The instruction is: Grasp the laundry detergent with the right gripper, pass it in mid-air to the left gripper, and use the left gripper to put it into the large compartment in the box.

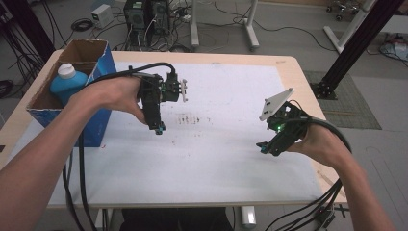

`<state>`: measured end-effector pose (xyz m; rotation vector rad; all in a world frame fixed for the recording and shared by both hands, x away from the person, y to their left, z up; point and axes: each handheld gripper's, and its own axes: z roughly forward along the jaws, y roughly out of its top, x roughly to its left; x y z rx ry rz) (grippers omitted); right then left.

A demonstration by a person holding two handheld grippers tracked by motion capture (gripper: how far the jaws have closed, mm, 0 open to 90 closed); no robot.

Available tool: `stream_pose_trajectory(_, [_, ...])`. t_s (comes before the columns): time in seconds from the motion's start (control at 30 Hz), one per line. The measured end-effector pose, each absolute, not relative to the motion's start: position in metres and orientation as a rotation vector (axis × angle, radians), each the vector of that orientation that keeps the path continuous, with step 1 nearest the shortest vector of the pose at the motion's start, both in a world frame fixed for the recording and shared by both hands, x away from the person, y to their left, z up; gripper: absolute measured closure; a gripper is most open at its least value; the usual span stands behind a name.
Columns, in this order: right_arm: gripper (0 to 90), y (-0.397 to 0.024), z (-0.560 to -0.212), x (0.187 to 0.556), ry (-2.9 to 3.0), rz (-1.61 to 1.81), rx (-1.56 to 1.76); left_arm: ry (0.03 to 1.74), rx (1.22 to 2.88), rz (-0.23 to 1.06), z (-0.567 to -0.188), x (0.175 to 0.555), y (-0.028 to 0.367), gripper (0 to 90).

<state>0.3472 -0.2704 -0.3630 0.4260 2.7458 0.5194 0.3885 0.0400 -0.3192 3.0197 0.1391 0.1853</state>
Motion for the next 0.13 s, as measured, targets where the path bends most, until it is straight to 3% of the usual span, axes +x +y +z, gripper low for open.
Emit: stream_pose_trajectory(0.13, [12.0, -0.2704, -0.3626, 0.3473, 2.747, 0.52, 0.426, 0.132, 3.015, 0.184, -0.3193, 0.3882, 0.0389, 14.8])
